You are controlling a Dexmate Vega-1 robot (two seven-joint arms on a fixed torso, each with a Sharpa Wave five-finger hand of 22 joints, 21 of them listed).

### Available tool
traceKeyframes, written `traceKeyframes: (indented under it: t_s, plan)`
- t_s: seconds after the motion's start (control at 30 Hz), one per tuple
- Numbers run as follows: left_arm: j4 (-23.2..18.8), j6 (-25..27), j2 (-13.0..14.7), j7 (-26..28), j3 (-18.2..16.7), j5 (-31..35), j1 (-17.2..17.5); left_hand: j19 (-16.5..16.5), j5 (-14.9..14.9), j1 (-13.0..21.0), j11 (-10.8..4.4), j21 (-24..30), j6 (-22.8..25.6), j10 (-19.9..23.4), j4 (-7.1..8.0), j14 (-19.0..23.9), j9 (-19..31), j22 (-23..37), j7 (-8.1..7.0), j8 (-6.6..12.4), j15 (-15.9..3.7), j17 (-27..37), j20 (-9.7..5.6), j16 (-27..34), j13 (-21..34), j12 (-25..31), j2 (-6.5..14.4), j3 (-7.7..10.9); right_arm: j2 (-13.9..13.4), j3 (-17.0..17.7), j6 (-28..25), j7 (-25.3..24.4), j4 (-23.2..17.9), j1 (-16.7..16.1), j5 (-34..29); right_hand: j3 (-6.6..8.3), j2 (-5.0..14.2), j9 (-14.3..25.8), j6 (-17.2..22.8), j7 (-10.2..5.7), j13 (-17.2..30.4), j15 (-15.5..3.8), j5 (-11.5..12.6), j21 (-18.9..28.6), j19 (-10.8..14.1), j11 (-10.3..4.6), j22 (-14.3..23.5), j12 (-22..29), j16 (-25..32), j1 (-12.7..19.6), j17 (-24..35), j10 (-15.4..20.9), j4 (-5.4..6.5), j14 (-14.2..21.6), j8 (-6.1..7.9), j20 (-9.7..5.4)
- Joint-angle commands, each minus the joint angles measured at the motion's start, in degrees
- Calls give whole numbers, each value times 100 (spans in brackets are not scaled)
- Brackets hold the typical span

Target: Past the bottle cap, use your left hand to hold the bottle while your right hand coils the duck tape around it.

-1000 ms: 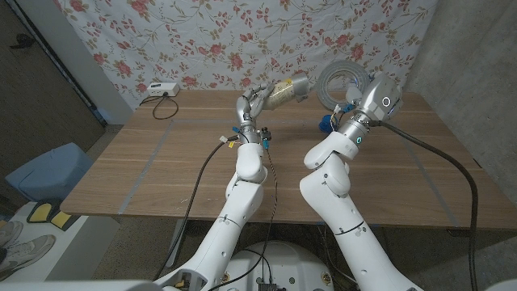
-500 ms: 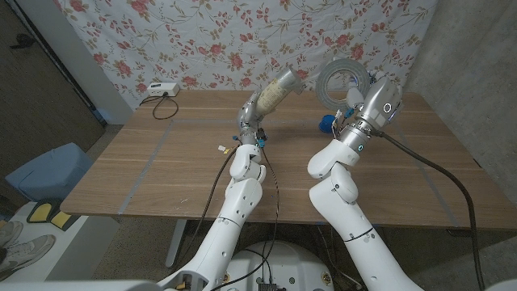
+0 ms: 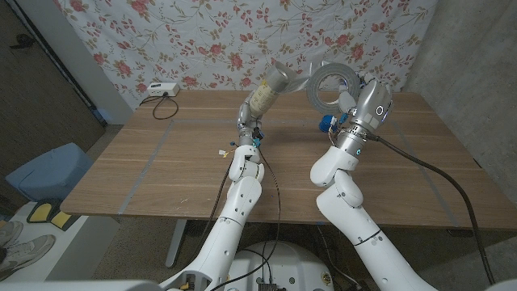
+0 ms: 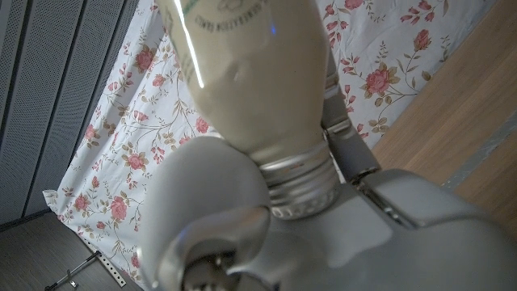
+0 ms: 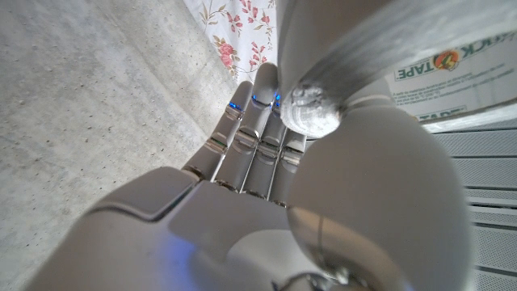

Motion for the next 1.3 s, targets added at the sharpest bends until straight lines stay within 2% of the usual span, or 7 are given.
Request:
traceKeyframes:
  t_s: [0.03,0.17,0.23,0.4,0.8,1.1,1.3]
  plan:
    - [147,414,44,-527,-120,-533,-161,35,48,-18,-164,-29,-37,133,6,1236,84,28,54,74,-1168,25,-150,54,34,13,-4,57,-291,-57,164,301,150,81,144,72,1300,20,286,-170,1191,-540,-44,32,13,-409,18,4,-83,1263,-24,505,27,137,2,-69]
    - [146,832,202,-831,-144,-746,-250,53,57,-34,-161,-41,-58,132,1,1234,137,29,46,117,-1168,21,-155,59,51,20,-4,71,-298,-120,54,560,300,208,178,64,1339,9,192,-252,1130,-548,-52,65,52,-423,27,-97,-130,1233,-112,390,61,164,-38,-134]
    - [79,1173,371,-937,-143,-832,-299,65,63,-41,-158,-48,-64,127,-4,1242,171,30,45,147,-1169,29,-161,72,53,18,-4,82,-316,-148,108,612,455,296,219,52,1354,10,121,-292,1173,-552,-38,78,34,-478,38,-119,-146,1238,-122,301,72,155,-66,-214]
    - [-102,1920,717,-994,-147,-968,-393,109,71,-49,-135,-52,-73,134,-27,1254,249,36,43,220,-1173,38,-182,99,81,34,-3,105,-395,-216,368,654,822,522,315,28,1375,52,74,-343,1209,-550,-20,104,-1,-506,57,-141,-174,1227,-74,247,102,90,-63,-277]
    - [-416,2700,1263,-962,-96,-762,-524,194,70,-53,-126,-56,-92,139,-71,1265,389,42,46,354,-1177,54,-216,156,157,71,12,151,-498,-348,810,540,1492,1040,381,-28,1399,61,97,-380,1221,-553,13,176,-1,-519,70,-175,-208,1189,1,261,157,67,-49,-280]
    - [-731,3224,1619,-750,-13,-614,-562,270,42,-52,-87,-54,-55,155,-116,1286,388,45,50,422,-1181,63,-246,214,174,78,17,181,-718,-404,1175,528,1647,1275,394,-62,1399,55,119,-429,1218,-554,36,217,-1,-558,70,-199,-231,1186,9,283,169,89,-39,-290]
    - [-1047,3785,2064,-563,122,-377,-703,305,21,-39,-59,-48,-31,175,-148,1294,347,47,32,431,-1183,66,-264,244,176,82,11,193,-916,-413,1606,521,1742,1412,494,-99,1392,57,77,-483,1249,-546,47,213,-79,-596,67,-218,-311,1150,-27,242,196,39,-51,-363]
